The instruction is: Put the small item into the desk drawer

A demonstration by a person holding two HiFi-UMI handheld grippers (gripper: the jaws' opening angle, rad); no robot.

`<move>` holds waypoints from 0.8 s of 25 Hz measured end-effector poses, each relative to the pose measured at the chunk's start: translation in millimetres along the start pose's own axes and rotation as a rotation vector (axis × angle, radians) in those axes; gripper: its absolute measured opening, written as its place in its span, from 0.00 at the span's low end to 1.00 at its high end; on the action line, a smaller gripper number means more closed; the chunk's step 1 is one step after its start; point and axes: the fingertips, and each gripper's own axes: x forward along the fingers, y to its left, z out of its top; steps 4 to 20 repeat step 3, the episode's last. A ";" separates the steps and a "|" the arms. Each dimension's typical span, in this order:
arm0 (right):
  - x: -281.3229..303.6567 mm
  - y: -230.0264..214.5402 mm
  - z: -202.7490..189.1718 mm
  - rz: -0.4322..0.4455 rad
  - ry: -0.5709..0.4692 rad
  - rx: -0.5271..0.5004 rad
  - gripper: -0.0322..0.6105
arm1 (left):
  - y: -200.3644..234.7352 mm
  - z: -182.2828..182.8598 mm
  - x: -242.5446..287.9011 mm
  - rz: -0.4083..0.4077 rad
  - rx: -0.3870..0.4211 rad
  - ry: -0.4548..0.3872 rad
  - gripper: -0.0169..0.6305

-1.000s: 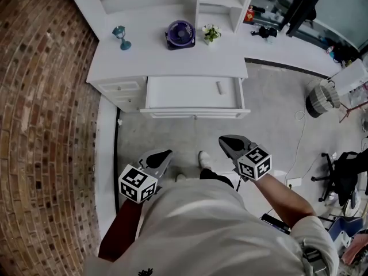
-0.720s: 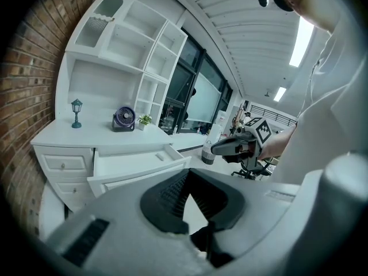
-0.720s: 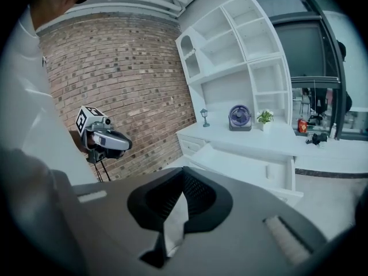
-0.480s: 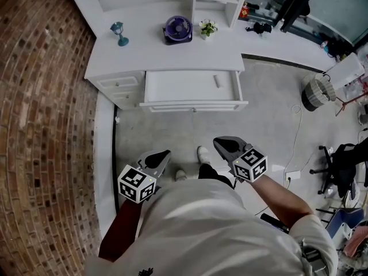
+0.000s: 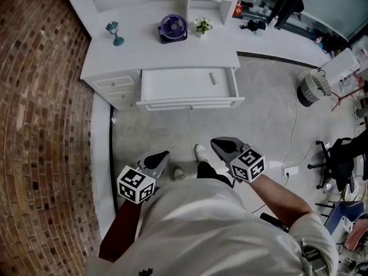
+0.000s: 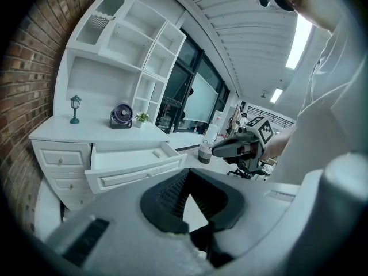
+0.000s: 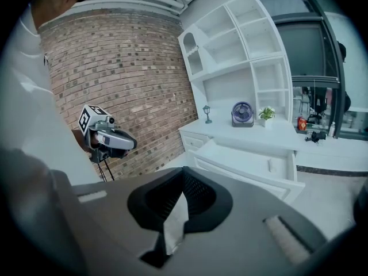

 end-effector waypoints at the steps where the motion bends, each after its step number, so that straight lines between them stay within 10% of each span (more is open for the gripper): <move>1: 0.2 0.9 -0.9 0.000 0.003 0.000 0.07 | 0.0 -0.8 0.3 -0.002 -0.001 0.001 0.03; 20: 0.6 2.8 -3.0 0.001 0.009 0.001 0.07 | -0.4 -2.6 1.0 -0.008 -0.002 0.004 0.03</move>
